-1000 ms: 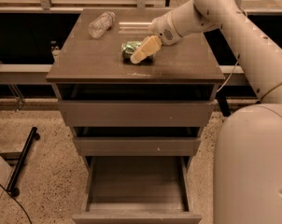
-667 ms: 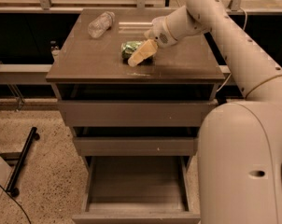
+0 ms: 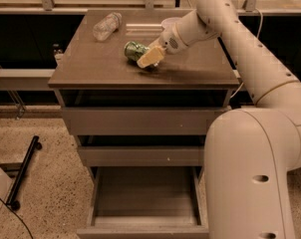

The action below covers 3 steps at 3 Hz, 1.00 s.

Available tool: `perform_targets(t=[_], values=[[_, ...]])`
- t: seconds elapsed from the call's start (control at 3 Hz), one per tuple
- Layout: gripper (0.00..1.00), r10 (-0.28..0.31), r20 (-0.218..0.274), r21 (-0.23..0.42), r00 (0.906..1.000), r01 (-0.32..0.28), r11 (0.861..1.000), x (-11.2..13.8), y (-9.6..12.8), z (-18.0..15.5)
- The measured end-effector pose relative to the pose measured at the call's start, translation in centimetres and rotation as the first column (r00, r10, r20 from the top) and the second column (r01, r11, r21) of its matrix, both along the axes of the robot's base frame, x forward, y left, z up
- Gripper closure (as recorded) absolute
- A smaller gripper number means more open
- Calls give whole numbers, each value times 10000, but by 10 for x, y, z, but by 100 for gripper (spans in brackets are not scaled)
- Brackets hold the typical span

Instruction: Place green can into bottom drawer

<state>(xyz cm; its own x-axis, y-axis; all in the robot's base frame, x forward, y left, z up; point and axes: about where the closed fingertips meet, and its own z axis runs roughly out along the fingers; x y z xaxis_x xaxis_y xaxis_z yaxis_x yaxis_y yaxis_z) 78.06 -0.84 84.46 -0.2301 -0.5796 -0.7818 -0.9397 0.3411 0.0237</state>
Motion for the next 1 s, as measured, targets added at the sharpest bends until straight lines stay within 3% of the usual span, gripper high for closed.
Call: perform_targets(t=[0.67,1.0], values=[[95,-46,867,-129,9962,57,9999,-20,-13,35],[100,203,1553,-161,9877,-180,9997,-62,-15,62]])
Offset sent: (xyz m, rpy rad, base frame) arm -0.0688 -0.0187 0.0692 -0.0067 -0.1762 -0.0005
